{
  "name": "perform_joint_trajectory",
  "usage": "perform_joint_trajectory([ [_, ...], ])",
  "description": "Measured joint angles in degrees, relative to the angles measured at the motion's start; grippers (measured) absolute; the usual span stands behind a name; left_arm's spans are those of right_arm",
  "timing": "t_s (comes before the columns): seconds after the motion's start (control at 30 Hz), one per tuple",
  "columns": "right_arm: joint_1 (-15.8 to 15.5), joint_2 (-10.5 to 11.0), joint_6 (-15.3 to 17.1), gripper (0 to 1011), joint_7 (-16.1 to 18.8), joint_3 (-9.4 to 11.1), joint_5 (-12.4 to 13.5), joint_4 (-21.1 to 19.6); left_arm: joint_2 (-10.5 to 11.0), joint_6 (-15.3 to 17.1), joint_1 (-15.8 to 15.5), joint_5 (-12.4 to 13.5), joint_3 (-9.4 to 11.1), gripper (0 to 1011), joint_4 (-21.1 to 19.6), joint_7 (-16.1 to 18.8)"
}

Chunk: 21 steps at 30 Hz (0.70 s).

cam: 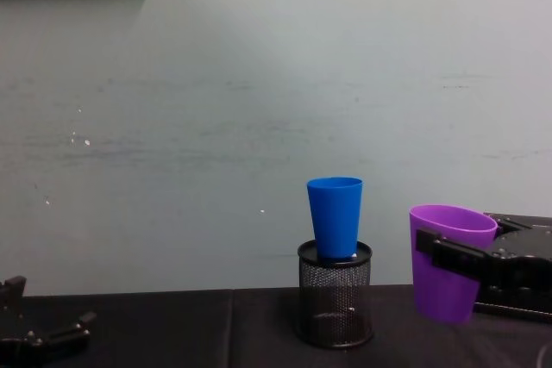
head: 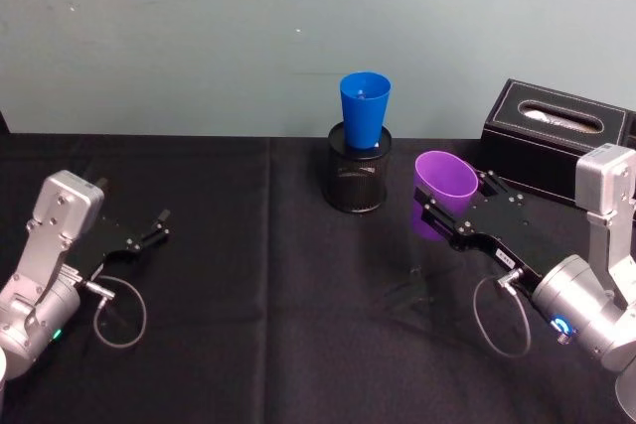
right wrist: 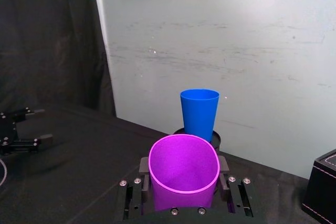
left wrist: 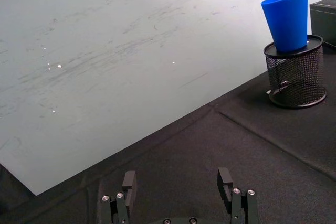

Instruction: Pick up one cup with a gripper and tap it against the other cup.

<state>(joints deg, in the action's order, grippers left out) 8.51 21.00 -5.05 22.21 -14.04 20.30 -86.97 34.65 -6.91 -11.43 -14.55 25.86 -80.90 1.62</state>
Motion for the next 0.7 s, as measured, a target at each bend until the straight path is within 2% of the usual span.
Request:
perform_joint_trajectory([
  [0.7, 0.00, 0.00, 0.00, 731, 0.00, 0.00, 0.00, 0.00, 0.00, 0.00, 0.00, 0.00, 0.00, 1011, 0.00, 0.00],
])
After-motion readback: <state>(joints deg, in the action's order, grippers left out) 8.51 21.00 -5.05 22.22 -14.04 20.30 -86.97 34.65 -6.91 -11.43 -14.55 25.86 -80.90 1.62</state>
